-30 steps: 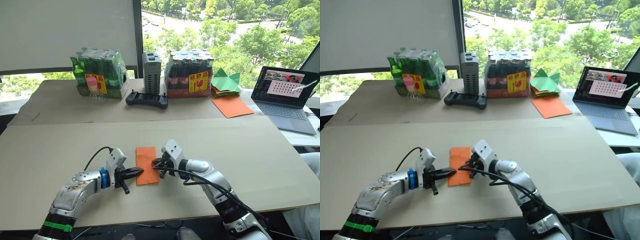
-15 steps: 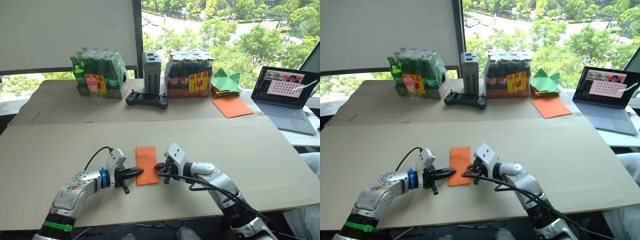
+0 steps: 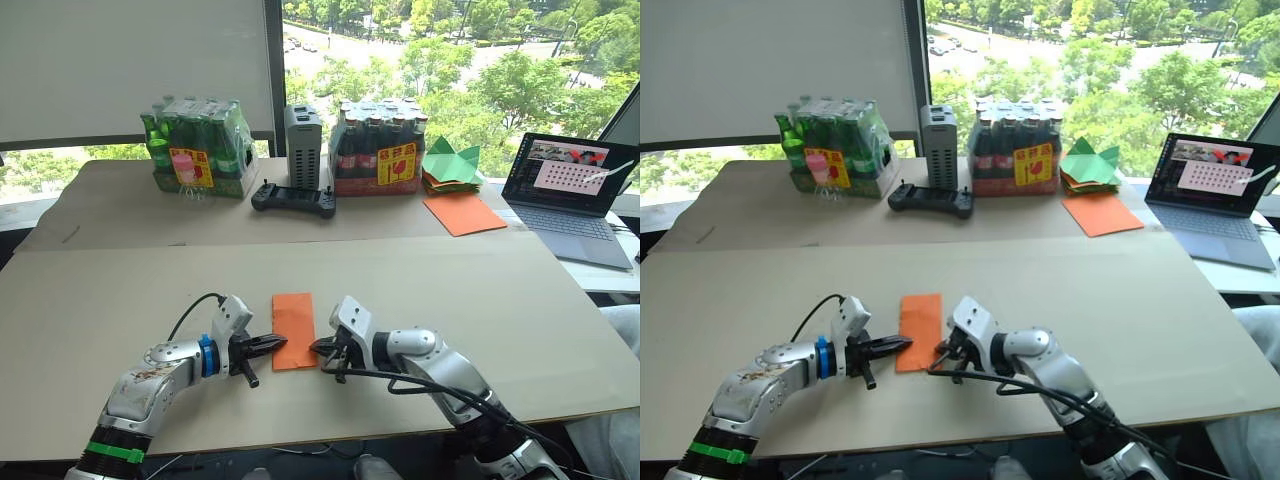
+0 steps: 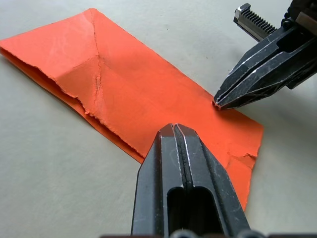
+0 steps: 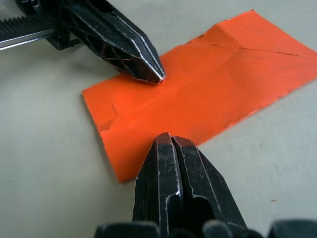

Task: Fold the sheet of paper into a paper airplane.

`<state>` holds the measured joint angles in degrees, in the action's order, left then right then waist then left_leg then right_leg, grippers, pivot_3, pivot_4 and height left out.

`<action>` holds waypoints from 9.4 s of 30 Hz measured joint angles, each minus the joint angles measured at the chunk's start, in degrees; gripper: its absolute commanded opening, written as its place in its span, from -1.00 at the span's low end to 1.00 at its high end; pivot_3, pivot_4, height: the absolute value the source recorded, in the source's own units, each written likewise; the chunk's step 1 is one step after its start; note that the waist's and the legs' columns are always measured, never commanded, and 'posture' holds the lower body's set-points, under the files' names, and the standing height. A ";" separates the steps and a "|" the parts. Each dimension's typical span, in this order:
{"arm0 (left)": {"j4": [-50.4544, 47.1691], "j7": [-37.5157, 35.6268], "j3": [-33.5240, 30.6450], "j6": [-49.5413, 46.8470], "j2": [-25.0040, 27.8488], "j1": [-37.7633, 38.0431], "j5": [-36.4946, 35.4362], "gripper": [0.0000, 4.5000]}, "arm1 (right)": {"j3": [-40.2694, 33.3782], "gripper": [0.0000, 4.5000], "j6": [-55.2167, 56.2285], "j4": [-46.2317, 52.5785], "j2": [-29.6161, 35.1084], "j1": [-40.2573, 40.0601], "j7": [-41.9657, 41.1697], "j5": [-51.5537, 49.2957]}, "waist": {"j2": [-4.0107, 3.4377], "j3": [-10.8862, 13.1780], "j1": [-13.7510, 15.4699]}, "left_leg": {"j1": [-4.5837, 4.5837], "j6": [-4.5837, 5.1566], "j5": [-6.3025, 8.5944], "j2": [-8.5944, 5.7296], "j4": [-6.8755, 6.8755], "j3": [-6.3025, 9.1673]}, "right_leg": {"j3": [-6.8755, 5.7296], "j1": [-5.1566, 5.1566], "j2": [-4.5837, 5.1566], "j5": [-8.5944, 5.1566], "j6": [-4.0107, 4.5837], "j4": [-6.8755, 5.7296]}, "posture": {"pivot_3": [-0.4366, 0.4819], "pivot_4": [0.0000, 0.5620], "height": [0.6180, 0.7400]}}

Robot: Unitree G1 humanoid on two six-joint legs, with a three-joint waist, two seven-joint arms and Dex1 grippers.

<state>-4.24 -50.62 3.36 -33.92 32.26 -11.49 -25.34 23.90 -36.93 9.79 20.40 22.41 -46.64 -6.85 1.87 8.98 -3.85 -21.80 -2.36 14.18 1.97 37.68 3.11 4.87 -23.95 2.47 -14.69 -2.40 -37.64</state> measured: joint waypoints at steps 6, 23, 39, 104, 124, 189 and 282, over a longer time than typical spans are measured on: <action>0.15 0.01 -0.03 -0.04 0.01 -0.09 0.00 -0.98 | 0.38 -1.00 -0.86 0.83 1.14 -0.59 -2.04 -1.27 | 0.00 0.00 -0.01 | 0.05 0.00 0.00 0.00 -0.01 0.00 | 0.00 0.05 0.00 -0.03 -0.04 0.00 | -0.05 -0.47 1.00; 0.12 0.05 -0.22 0.02 0.11 -0.11 0.00 -0.98 | -4.77 -1.00 -2.89 -3.24 -4.56 -0.21 1.32 -5.87 | 0.01 0.00 0.03 | -0.05 0.00 0.00 0.00 0.00 0.00 | 0.01 -0.05 -0.01 0.01 0.02 0.01 | -0.05 -0.47 1.00; 0.06 -0.01 -0.32 -0.04 0.38 -0.09 -0.01 -0.98 | -5.21 -1.00 -1.87 -4.12 -5.00 -0.24 2.94 -5.71 | 0.01 0.00 -0.06 | -0.09 0.00 0.00 0.01 -0.01 0.00 | 0.01 -0.10 -0.01 0.03 0.05 0.00 | -0.05 -0.47 1.00; 4.03 -1.69 5.56 -2.89 -4.05 -8.02 0.65 -0.98 | -14.97 -1.00 -9.84 15.70 4.05 -4.84 6.04 -25.63 | 0.01 0.10 0.34 | -0.33 0.02 0.01 -0.02 0.00 0.02 | -0.02 -0.21 0.00 0.17 0.27 0.11 | -0.05 -0.47 1.00; 5.28 -3.47 5.45 -0.96 -4.06 -8.08 2.48 -0.98 | -4.16 -1.00 -3.50 11.75 9.99 -9.74 2.42 -15.81 | 0.02 0.10 0.37 | -0.29 0.02 0.01 -0.02 0.02 0.01 | -0.01 -0.18 0.00 0.05 0.08 0.07 | -0.05 -0.47 1.00; 5.26 -4.37 5.14 -1.02 -3.49 -8.05 3.00 -0.98 | -16.13 -1.00 -2.66 4.42 -8.03 -9.91 27.34 -12.55 | 0.00 0.09 0.42 | -0.26 0.02 0.01 -0.02 0.03 0.01 | 0.00 -0.17 0.00 0.17 0.28 0.01 | -0.05 -0.47 1.00; 13.74 18.52 -24.67 -29.34 -10.37 -10.56 -27.34 -0.33 | -8.74 -1.00 -2.73 1.57 -5.66 -4.97 21.36 -2.77 | 0.07 0.04 -0.03 | -0.12 0.01 0.01 -0.02 0.03 0.02 | 0.00 -0.08 0.00 0.19 0.30 -0.01 | -0.05 -0.47 1.00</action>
<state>9.50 -32.11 -21.31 -63.26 21.89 -22.05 -52.68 15.17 -39.66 11.36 14.75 17.43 -25.28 -9.62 1.94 9.02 -3.88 -21.91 -2.35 14.19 1.95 37.71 3.13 4.87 -24.03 2.46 -14.50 -2.10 -37.65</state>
